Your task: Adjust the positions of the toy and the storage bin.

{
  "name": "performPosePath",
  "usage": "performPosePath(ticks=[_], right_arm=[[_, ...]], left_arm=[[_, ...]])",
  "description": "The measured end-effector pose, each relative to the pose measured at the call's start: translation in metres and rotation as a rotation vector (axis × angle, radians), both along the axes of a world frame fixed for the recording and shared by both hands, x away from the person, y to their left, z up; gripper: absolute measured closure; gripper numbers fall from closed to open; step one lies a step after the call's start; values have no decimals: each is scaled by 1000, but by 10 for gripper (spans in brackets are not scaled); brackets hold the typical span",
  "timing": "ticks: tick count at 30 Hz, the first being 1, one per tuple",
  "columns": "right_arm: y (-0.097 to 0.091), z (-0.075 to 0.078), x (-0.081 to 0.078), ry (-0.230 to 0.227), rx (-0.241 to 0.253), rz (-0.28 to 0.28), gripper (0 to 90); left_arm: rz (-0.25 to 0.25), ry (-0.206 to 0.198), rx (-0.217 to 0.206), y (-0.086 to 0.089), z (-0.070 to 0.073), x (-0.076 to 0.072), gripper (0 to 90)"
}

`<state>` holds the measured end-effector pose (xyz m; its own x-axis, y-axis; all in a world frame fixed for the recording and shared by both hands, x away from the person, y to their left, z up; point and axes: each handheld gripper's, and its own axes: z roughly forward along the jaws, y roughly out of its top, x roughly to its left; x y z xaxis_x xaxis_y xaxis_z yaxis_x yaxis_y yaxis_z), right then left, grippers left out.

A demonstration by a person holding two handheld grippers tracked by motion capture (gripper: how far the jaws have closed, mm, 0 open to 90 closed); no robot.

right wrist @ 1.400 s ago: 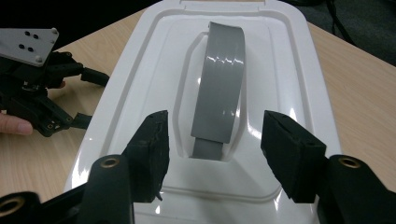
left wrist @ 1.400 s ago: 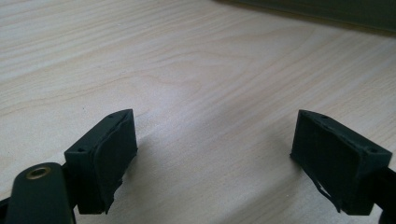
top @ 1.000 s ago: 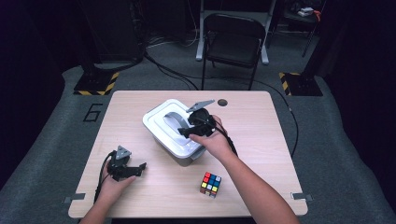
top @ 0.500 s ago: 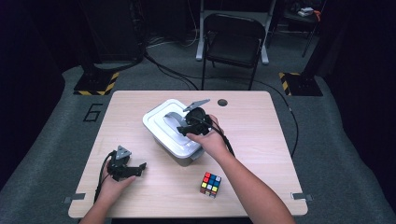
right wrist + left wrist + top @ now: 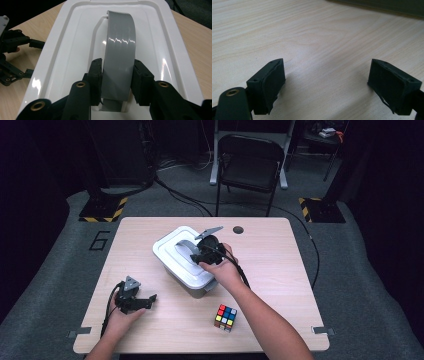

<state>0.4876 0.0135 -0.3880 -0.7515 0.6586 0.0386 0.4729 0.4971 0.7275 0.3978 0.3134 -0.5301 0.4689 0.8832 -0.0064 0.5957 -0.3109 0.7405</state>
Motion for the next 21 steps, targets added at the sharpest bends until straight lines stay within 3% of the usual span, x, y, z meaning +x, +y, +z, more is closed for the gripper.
performPosePath(ticks=[16,21], right_arm=[[-11,3,-1,14,0,3,665],[-20,3,-2,-4,-7,11,668]], left_arm=[[0,0,0,0,0,0,138],[0,0,1,0,0,0,139]])
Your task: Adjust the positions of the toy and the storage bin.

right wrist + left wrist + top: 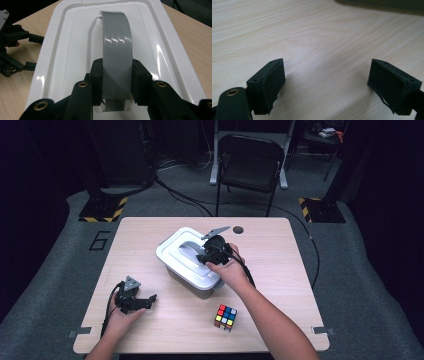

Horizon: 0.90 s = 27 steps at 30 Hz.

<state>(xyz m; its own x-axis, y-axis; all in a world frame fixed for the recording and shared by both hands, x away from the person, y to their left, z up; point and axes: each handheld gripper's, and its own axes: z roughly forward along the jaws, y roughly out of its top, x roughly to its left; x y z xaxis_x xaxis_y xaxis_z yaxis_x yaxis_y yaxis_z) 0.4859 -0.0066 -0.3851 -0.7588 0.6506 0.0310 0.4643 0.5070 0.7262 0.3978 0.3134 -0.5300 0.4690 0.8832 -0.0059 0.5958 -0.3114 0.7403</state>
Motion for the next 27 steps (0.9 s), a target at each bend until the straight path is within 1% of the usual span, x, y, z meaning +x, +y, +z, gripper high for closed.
performPosePath(ticks=[2,6,12,16,20,21,22,23,24,26,27], right_arm=[[-3,1,-1,3,-1,-2,669],[-10,2,-4,-9,-14,2,670],[-19,5,-6,-13,-23,5,670],[-27,4,-9,-14,-23,5,670],[-36,0,-11,7,3,-10,670],[-38,0,-11,1,2,-6,670],[-39,1,-12,5,-3,-10,670],[-41,1,-13,-4,-6,-7,670],[-43,2,-14,1,-11,-6,670],[-47,3,-15,-13,-19,0,671],[-50,4,-16,-8,-24,-1,670]], left_arm=[[0,0,0,0,0,0,138],[2,-2,1,0,0,0,138],[2,-2,0,0,0,0,138],[1,-2,0,0,0,0,138],[0,0,1,0,0,0,138],[3,-4,1,0,0,0,138],[-1,0,1,0,0,0,138],[0,0,0,0,0,0,139],[1,-3,0,0,0,0,138],[0,0,0,0,0,0,138],[0,0,-1,0,0,0,138]])
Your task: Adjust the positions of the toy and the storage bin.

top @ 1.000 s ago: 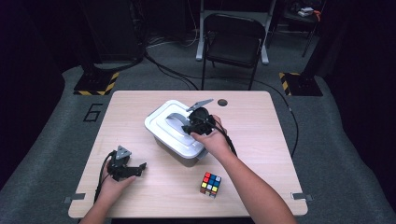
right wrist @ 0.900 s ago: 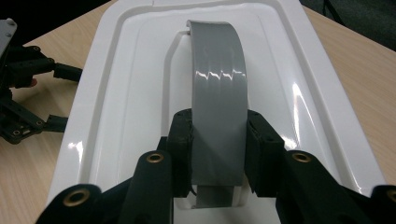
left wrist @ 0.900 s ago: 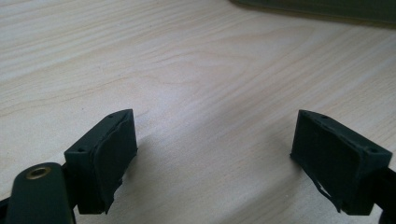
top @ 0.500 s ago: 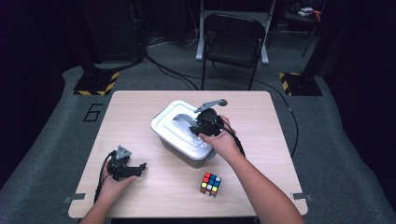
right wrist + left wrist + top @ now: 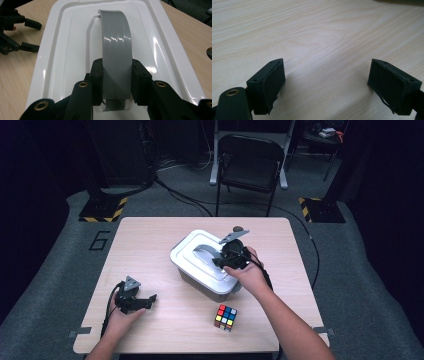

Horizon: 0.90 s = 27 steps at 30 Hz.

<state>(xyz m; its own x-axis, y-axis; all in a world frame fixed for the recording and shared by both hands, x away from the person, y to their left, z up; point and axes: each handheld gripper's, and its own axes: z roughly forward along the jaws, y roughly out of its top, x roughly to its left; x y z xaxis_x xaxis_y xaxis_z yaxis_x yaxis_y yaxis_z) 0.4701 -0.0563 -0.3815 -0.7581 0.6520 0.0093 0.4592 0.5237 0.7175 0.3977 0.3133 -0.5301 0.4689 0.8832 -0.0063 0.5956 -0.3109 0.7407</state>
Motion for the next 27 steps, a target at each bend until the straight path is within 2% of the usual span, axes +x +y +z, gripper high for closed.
performPosePath(ticks=[15,27], right_arm=[[-42,-2,-14,4,10,-32,670],[-58,-2,-22,7,13,-45,670]], left_arm=[[6,-5,0,-1,0,0,138],[7,-5,-1,-1,0,0,138]])
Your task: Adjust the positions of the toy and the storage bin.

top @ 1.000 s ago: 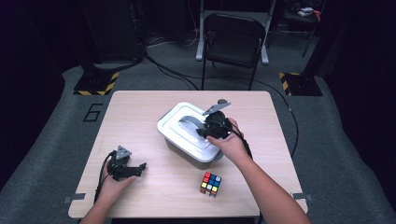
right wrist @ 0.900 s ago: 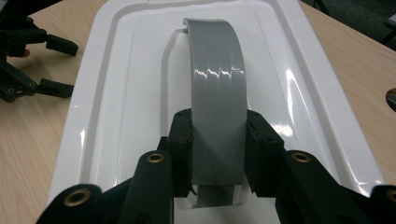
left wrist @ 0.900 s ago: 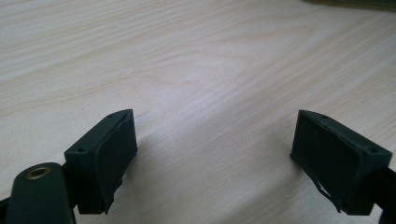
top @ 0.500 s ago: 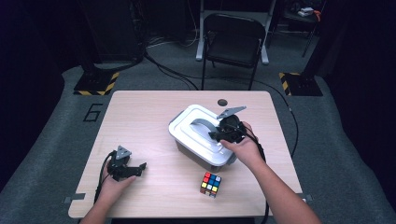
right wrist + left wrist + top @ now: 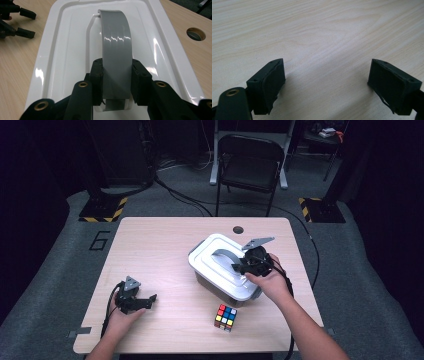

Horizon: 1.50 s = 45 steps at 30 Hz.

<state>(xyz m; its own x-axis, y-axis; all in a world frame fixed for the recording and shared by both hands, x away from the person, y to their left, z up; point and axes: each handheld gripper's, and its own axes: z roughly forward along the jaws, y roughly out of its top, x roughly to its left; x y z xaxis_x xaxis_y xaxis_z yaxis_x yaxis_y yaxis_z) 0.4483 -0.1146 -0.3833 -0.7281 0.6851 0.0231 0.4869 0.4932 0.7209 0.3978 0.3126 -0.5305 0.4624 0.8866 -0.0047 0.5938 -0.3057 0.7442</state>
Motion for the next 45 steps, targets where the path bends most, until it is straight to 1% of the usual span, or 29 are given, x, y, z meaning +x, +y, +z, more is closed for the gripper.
performPosePath(ticks=[1,2,3,7,16,20,26,27,28,31,32,38,40,42,44,45], right_arm=[[-1,0,0,-1,-1,2,670],[-1,0,-1,8,2,-5,670],[-2,0,-1,-2,0,3,670],[-5,-1,-2,3,3,-3,670],[-8,-1,-4,-6,1,-3,670],[-8,-1,-5,-1,3,-9,669],[-9,-1,-4,6,7,-2,666],[-9,-1,-4,7,10,-3,661],[-9,0,-4,11,17,-7,637],[-11,2,-4,3,38,-11,585],[-11,3,-4,5,44,-18,585],[-8,7,2,-15,36,-16,552],[-5,8,3,-14,41,-22,551],[-3,8,7,-21,37,-15,551],[1,7,10,-5,47,-22,552],[3,6,12,-6,42,-14,553]], left_arm=[[0,0,0,0,0,0,138],[0,0,0,0,0,0,138],[0,0,0,0,0,0,138],[0,0,0,0,0,0,138],[1,0,0,0,0,0,138],[0,0,0,0,0,0,138],[0,0,0,0,0,0,138],[0,0,0,0,0,0,138],[0,0,0,0,0,0,138],[0,0,0,0,0,0,139],[0,0,0,0,0,0,138],[0,0,0,0,0,0,138],[0,0,0,0,0,0,138],[0,0,0,0,0,0,138],[0,0,1,0,0,0,138],[0,0,0,0,0,0,138]])
